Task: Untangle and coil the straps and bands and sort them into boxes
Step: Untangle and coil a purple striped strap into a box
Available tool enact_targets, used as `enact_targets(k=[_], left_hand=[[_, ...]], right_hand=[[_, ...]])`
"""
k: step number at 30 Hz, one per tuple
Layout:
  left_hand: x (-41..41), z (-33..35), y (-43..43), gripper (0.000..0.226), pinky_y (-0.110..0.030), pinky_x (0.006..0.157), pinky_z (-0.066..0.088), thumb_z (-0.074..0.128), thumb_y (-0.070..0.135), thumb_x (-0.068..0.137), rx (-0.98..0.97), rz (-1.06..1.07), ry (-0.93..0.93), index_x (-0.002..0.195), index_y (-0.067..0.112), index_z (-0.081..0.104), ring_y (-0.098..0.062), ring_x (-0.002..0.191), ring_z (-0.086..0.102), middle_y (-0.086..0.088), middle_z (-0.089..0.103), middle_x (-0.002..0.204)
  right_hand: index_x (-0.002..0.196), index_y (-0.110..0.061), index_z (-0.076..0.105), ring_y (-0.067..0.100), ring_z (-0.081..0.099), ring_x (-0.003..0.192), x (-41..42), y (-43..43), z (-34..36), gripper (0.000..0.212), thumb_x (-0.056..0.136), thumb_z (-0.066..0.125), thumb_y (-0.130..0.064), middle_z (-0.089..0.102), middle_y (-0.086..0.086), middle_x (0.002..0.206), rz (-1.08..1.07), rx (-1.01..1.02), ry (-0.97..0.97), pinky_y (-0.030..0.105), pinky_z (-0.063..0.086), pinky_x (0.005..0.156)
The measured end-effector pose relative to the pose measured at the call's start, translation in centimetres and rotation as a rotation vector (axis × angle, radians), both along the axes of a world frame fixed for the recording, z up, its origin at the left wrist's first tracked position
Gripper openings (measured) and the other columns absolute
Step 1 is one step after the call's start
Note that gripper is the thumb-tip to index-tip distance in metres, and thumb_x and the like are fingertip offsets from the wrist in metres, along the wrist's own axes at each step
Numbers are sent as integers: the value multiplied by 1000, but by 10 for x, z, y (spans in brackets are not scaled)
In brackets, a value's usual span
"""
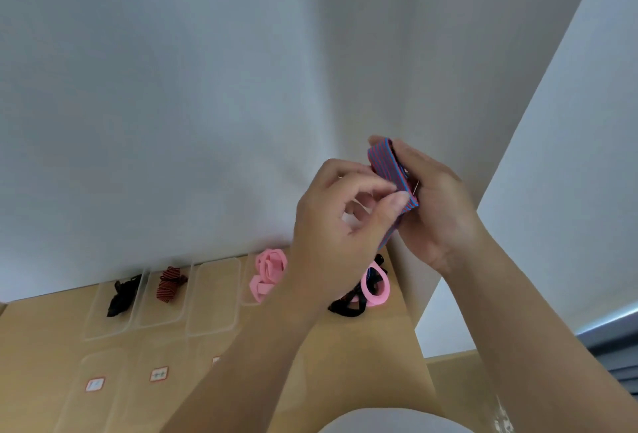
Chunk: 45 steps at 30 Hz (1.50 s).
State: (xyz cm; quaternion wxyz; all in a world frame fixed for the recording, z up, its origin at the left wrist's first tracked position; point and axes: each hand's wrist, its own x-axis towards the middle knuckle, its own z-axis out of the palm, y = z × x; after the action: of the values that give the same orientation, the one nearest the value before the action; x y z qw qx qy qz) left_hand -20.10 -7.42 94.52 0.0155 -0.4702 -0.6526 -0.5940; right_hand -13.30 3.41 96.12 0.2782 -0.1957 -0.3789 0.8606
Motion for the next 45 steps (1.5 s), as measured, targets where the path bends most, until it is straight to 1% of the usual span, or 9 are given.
enact_targets(k=[4, 13, 17, 21, 29, 32, 37, 41, 45], left_hand=[[-25, 24, -7, 48, -20, 70, 52, 76, 20, 89, -276, -107, -103, 133, 32, 59, -8, 79, 64, 8, 58, 122], [-21, 35, -3, 23, -10, 52, 44, 76, 10, 89, -400, -217, -242, 111, 17, 73, 1, 72, 66, 7, 73, 88], [-22, 40, -2, 30, -9, 58, 47, 76, 5, 89, -451, -279, -274, 104, 30, 71, 2, 72, 67, 9, 73, 78], [-28, 41, -3, 19, -13, 69, 53, 77, 5, 88, -478, -303, -324, 103, 15, 73, -9, 75, 71, -10, 76, 92], [-27, 32, -5, 13, -22, 61, 53, 70, -1, 92, -311, -173, -585, 102, 6, 69, -11, 62, 65, -2, 71, 81], [-17, 31, -1, 14, -18, 62, 52, 71, 2, 92, -193, -45, -584, 104, 10, 68, -7, 67, 67, 0, 73, 87], [-6, 27, 0, 18, -38, 63, 62, 78, 11, 89, -173, -29, -501, 102, 16, 66, -19, 79, 74, -2, 75, 92], [-12, 31, -8, 21, -27, 67, 57, 72, 5, 92, -198, -158, -432, 107, 19, 72, -17, 79, 70, -1, 74, 97], [-9, 29, -13, 21, -21, 77, 57, 69, -2, 92, -68, -180, -461, 108, 12, 73, -17, 95, 74, -2, 78, 101]], right_hand=[[100, 5, 64, 26, 51, 64, 6, 5, -1, 28, 97, 57, -22, 58, 18, 78, 74, 196, -121, 26, 45, 51], [98, 17, 55, 26, 52, 47, 15, 17, -6, 53, 84, 65, -33, 52, 21, 76, 172, 308, -147, 31, 44, 46], [101, 14, 58, 27, 53, 49, 15, 20, -11, 51, 87, 66, -34, 54, 24, 84, 215, 300, -197, 29, 49, 47], [106, 19, 54, 27, 54, 48, 13, 18, -13, 61, 90, 61, -40, 56, 27, 82, 277, 268, -188, 31, 46, 49], [92, -15, 68, 19, 63, 53, 20, 24, -24, 65, 79, 47, -75, 73, 8, 81, 459, 249, -29, 22, 40, 43], [111, -8, 69, 14, 57, 54, 18, 21, -32, 67, 74, 73, -64, 73, 6, 92, 400, 297, 85, 17, 37, 42], [101, -9, 68, 15, 48, 49, 15, 16, -28, 22, 90, 67, -28, 67, 4, 73, 172, 462, 8, 18, 32, 41], [108, -5, 69, 10, 55, 54, 26, 16, -15, 30, 81, 80, -12, 69, -6, 75, 114, 679, -16, 16, 43, 49], [118, -8, 70, 30, 72, 86, 30, 18, -4, 40, 78, 77, -4, 76, 9, 102, 204, 877, 31, 43, 60, 73]])
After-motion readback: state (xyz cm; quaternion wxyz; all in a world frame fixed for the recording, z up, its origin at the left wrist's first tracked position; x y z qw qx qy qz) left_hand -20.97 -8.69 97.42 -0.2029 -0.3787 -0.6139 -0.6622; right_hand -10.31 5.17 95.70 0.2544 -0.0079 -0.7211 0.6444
